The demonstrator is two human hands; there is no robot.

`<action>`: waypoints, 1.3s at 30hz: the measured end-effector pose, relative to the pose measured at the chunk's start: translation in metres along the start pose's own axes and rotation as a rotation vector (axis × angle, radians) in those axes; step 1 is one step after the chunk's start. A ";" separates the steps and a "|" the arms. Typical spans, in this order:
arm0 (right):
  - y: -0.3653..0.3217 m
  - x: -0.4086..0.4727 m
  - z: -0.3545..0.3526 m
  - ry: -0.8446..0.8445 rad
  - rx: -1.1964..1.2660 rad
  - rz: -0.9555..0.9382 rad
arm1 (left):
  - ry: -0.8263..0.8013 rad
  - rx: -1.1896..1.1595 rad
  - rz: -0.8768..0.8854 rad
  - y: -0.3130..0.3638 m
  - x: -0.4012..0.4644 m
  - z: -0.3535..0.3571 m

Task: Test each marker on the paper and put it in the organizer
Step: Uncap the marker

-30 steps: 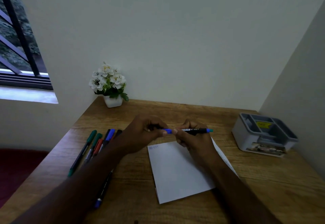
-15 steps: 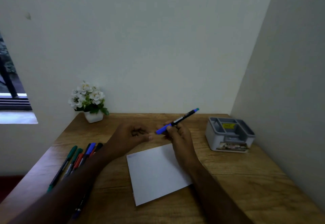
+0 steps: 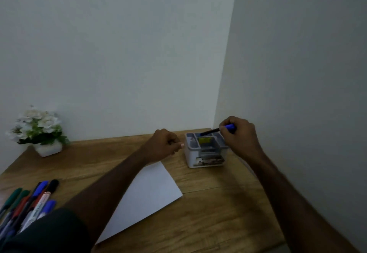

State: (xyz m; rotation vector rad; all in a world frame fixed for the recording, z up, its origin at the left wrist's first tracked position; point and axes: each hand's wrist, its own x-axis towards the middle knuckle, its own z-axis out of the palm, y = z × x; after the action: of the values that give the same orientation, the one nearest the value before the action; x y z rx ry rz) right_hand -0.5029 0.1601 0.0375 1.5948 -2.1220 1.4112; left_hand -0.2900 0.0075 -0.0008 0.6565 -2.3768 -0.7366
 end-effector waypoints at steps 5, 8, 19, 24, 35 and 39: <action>0.024 0.014 -0.037 0.014 -0.112 0.060 | -0.004 0.043 0.034 0.012 0.021 0.018; 0.034 0.016 -0.037 0.002 -0.129 0.071 | -0.013 0.071 0.030 0.015 0.027 0.021; 0.054 0.013 -0.004 -0.230 -0.129 0.109 | 0.007 0.132 0.063 0.021 0.029 0.020; 0.049 0.010 -0.005 -0.120 -0.106 0.132 | 0.001 0.129 0.063 0.024 0.022 0.015; -0.056 -0.021 0.055 -0.071 -0.014 -0.054 | 0.044 0.128 -0.028 0.005 -0.036 -0.030; -0.101 -0.045 0.115 -0.243 0.065 -0.181 | 0.095 0.169 -0.108 -0.019 -0.081 -0.068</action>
State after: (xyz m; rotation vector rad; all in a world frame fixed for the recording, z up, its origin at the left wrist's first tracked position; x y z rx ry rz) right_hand -0.3562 0.1068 0.0068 2.0184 -2.0057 1.3003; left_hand -0.1833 0.0179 0.0047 0.8766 -2.3479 -0.5391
